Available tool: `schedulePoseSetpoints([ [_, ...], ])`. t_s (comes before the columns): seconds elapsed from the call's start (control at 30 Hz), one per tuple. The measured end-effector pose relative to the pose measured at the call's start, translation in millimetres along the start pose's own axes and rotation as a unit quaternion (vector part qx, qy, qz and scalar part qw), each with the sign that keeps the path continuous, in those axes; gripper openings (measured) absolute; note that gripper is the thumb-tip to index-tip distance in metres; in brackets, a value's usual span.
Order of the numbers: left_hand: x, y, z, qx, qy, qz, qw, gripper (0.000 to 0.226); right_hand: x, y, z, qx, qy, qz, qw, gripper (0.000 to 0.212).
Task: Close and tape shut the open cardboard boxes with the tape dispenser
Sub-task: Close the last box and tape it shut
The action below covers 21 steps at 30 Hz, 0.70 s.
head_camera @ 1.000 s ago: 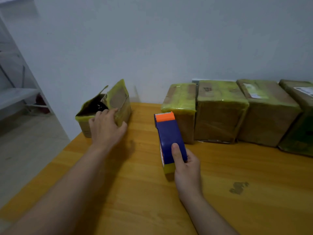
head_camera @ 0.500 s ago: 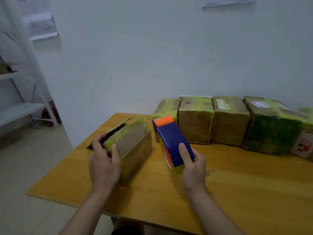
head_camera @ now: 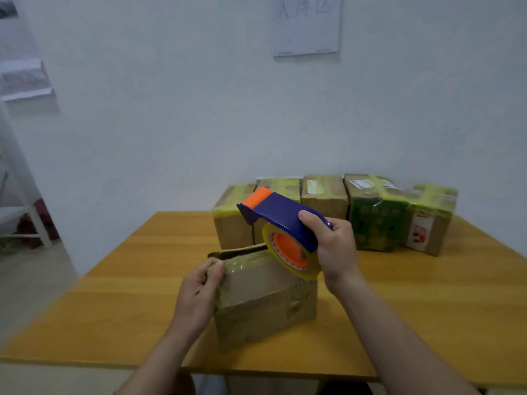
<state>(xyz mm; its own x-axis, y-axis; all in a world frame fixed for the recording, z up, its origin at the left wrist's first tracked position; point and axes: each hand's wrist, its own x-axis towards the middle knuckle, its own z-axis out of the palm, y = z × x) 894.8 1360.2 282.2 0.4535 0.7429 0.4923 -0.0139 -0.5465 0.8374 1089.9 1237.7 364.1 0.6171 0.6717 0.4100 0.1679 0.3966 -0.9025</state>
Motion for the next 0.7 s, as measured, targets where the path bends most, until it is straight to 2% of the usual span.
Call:
schedulePoseSetpoints([
  [0.1,8,0,9,-0.015,-0.044,0.003,0.999,0.035,5,-1,-18,-0.014,-0.003,0.009,1.000,0.049],
  [0.23,27,-6,15,-0.021,-0.108,-0.010,0.994,0.055,13,-4,-34,-0.024,0.005,0.036,0.999,0.039],
  [0.33,43,-5,23,-0.044,-0.161,-0.016,0.986,0.050,23,-13,-42,-0.053,-0.018,0.058,0.997,0.040],
  [0.4,49,-6,28,-0.020,-0.176,-0.007,0.984,0.046,28,-18,-46,-0.074,-0.035,0.072,0.994,0.038],
  [0.47,51,-9,31,0.063,-0.113,0.038,0.991,0.027,32,-19,-49,-0.089,-0.043,0.084,0.992,0.040],
  [0.5,50,-10,32,0.115,-0.054,0.065,0.990,0.014,33,-18,-51,-0.096,-0.046,0.089,0.990,0.041],
  [0.53,48,-9,34,0.164,0.004,0.088,0.983,0.013,33,-16,-52,-0.103,-0.048,0.095,0.989,0.041],
  [0.6,45,-12,37,0.233,0.080,0.093,0.965,0.046,33,-10,-53,-0.114,-0.048,0.108,0.986,0.040],
  [0.67,44,-17,39,0.255,0.065,0.067,0.962,0.065,33,-4,-51,-0.128,-0.052,0.119,0.983,0.040],
  [0.7,43,-21,39,0.243,0.029,0.052,0.968,0.063,33,-2,-50,-0.139,-0.057,0.123,0.981,0.040],
])
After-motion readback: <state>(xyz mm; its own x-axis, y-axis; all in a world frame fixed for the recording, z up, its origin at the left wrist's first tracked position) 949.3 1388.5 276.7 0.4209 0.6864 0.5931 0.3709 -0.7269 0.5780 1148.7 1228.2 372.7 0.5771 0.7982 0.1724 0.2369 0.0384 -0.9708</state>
